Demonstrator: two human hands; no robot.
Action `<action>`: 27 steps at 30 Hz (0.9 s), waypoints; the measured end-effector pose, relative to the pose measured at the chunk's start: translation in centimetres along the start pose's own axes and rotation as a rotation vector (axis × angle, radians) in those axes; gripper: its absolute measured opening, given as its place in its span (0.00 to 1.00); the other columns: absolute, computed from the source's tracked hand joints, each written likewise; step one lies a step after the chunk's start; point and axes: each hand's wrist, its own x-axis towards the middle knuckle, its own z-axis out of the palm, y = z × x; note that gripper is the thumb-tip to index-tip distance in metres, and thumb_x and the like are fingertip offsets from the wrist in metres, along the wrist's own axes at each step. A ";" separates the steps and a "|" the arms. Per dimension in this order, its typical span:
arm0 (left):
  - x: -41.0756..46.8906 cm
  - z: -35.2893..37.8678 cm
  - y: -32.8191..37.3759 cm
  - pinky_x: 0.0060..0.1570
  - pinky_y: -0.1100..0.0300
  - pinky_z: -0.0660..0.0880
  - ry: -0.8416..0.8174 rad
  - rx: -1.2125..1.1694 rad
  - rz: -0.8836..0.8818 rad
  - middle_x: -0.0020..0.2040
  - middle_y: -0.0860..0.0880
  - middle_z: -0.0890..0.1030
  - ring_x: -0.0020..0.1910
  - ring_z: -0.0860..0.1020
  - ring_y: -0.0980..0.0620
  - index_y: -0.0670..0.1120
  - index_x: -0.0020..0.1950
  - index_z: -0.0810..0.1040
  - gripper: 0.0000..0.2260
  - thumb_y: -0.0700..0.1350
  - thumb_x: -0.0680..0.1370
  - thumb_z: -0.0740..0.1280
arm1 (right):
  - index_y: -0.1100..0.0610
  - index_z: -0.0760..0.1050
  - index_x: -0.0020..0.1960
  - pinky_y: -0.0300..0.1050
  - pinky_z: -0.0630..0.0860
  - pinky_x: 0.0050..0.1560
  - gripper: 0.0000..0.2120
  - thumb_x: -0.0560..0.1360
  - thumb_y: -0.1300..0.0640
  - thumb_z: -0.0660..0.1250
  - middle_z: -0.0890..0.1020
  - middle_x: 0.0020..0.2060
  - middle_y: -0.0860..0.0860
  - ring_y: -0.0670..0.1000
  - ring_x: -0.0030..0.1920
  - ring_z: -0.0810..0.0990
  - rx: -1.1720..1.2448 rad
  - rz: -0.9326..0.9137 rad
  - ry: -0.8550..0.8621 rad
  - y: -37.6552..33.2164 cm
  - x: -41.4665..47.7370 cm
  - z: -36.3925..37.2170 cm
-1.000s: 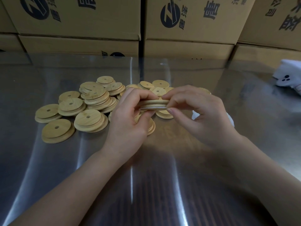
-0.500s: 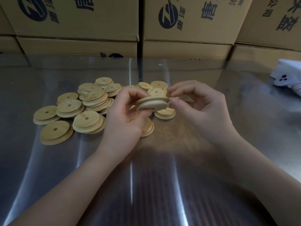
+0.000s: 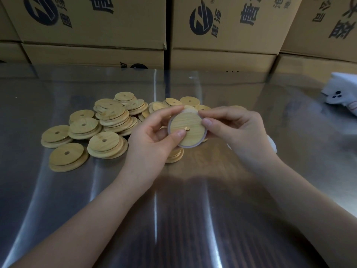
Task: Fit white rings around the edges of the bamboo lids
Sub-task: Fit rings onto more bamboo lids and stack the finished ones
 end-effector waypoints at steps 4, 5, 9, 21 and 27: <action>0.1 -0.1 -0.1 0.50 0.55 0.82 0.035 -0.047 -0.042 0.50 0.54 0.85 0.52 0.83 0.52 0.48 0.57 0.79 0.16 0.31 0.74 0.68 | 0.59 0.83 0.51 0.53 0.82 0.52 0.09 0.72 0.61 0.70 0.85 0.48 0.53 0.53 0.52 0.84 0.020 0.068 -0.067 -0.2 0.1 -0.2; 0.1 -0.2 -0.1 0.51 0.55 0.82 0.044 -0.056 -0.054 0.50 0.53 0.85 0.53 0.83 0.52 0.48 0.57 0.79 0.16 0.32 0.73 0.69 | 0.59 0.82 0.52 0.52 0.82 0.51 0.09 0.74 0.62 0.69 0.85 0.50 0.54 0.53 0.53 0.84 0.032 0.095 -0.084 -0.2 0.1 -0.3; 0.3 -0.3 -0.1 0.45 0.58 0.82 0.063 -0.100 -0.106 0.53 0.50 0.85 0.52 0.83 0.51 0.47 0.61 0.78 0.17 0.34 0.74 0.69 | 0.57 0.80 0.60 0.47 0.82 0.44 0.12 0.78 0.64 0.64 0.85 0.52 0.55 0.53 0.52 0.84 0.080 0.175 -0.138 -0.2 0.3 -0.3; 0.4 -0.1 -0.9 0.42 0.61 0.82 0.118 0.028 -0.216 0.47 0.47 0.85 0.46 0.85 0.51 0.55 0.55 0.78 0.12 0.37 0.80 0.65 | 0.62 0.80 0.53 0.40 0.80 0.33 0.11 0.71 0.63 0.72 0.84 0.36 0.58 0.50 0.31 0.82 0.161 0.526 -0.015 1.0 1.1 -1.1; 0.5 -0.6 -0.9 0.32 0.60 0.80 0.148 0.188 -0.226 0.42 0.49 0.84 0.36 0.83 0.50 0.50 0.49 0.82 0.10 0.38 0.81 0.64 | 0.60 0.73 0.59 0.42 0.81 0.32 0.13 0.76 0.65 0.69 0.84 0.38 0.57 0.52 0.32 0.84 0.290 0.625 0.379 1.9 2.6 -4.2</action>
